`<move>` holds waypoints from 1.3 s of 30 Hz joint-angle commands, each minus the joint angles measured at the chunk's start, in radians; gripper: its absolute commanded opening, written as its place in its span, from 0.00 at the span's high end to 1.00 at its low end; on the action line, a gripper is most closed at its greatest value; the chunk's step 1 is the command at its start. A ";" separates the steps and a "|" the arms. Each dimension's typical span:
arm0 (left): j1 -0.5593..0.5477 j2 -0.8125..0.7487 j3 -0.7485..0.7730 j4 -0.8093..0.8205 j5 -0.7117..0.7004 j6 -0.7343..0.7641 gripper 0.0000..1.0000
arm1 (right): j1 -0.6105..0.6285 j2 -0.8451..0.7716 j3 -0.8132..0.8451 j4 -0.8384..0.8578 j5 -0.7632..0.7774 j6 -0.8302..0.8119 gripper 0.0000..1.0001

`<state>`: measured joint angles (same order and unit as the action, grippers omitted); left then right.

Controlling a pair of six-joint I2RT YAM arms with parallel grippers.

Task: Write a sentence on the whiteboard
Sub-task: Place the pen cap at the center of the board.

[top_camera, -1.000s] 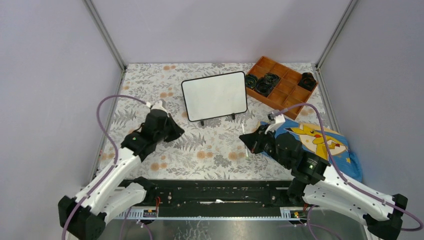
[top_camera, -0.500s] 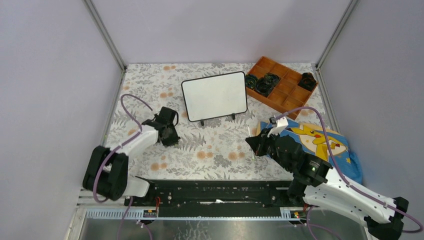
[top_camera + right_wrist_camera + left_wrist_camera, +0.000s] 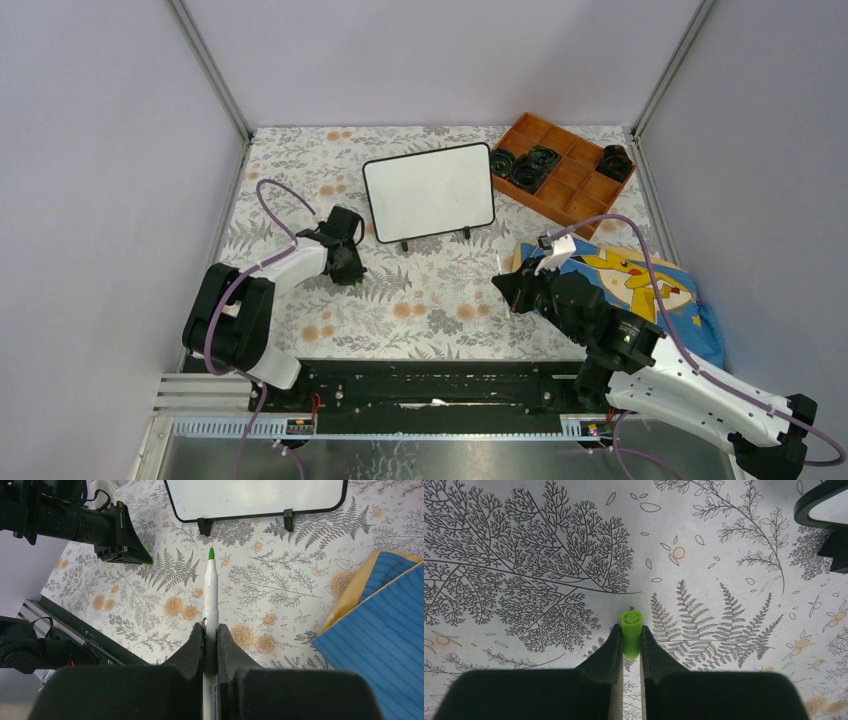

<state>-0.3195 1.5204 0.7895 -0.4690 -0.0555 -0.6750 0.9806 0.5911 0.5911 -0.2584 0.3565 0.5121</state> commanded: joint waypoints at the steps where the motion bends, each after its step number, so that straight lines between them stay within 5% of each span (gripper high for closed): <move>1: 0.006 0.022 0.003 0.060 0.001 0.019 0.83 | -0.002 0.013 0.005 0.037 0.023 -0.017 1.00; 27: 0.005 0.000 -0.023 0.072 0.003 0.005 0.65 | -0.002 0.004 0.004 0.021 0.022 -0.006 1.00; 39: 0.005 -0.230 0.002 0.009 0.040 -0.006 0.23 | -0.001 0.000 0.020 0.031 -0.014 -0.034 1.00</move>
<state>-0.3187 1.3972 0.7696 -0.4332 -0.0349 -0.6788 0.9806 0.6037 0.5911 -0.2588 0.3546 0.5110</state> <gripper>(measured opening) 0.745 0.066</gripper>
